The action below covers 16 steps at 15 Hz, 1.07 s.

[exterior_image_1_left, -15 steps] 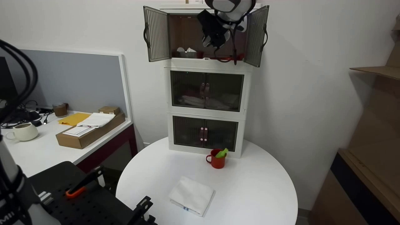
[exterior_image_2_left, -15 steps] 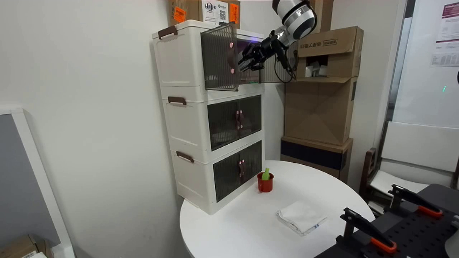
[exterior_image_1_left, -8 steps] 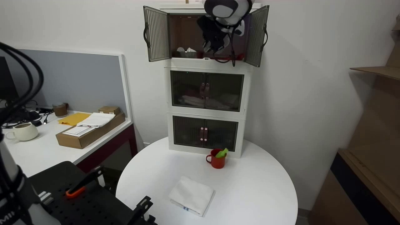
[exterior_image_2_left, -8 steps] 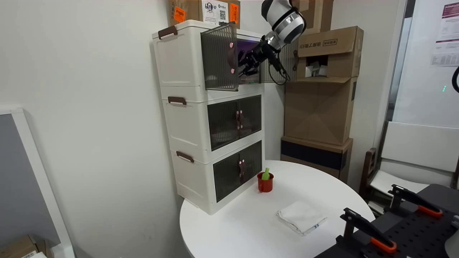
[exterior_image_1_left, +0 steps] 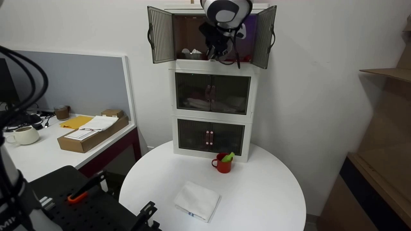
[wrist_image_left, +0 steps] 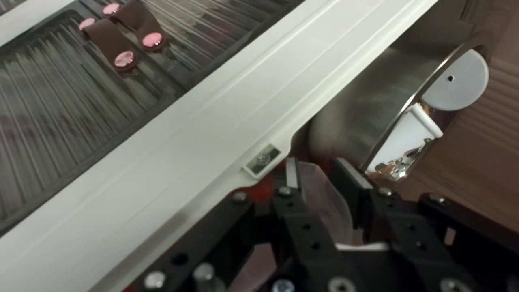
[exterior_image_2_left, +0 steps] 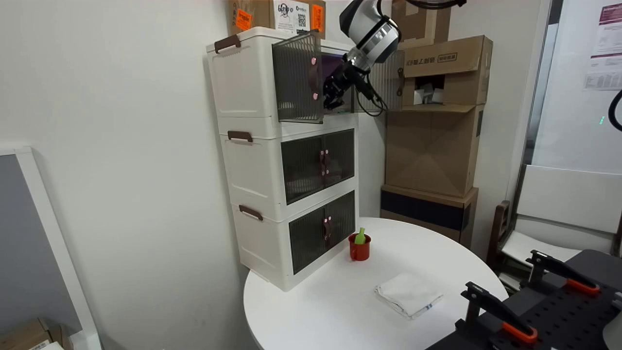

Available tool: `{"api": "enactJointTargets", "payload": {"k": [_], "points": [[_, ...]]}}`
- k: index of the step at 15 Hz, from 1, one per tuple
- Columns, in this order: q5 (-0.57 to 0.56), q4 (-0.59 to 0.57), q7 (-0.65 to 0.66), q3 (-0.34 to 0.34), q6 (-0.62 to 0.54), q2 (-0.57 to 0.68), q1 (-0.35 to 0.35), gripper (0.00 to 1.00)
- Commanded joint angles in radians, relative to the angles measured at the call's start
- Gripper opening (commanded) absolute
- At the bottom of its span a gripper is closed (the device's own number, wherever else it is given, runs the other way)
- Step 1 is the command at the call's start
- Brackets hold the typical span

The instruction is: Place the measuring cup on the top shelf

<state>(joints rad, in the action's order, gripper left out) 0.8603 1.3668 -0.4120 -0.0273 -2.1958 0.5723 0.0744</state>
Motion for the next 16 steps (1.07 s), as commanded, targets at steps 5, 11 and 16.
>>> {"api": "enactJointTargets", "payload": {"k": [5, 11, 16], "points": [[-0.164, -0.079, 0.085, -0.032, 0.034, 0.035, 0.009, 0.43], [-0.183, -0.089, 0.083, -0.057, 0.039, 0.032, 0.020, 0.86], [-0.181, -0.077, 0.072, -0.065, 0.036, 0.018, 0.025, 1.00]]}}
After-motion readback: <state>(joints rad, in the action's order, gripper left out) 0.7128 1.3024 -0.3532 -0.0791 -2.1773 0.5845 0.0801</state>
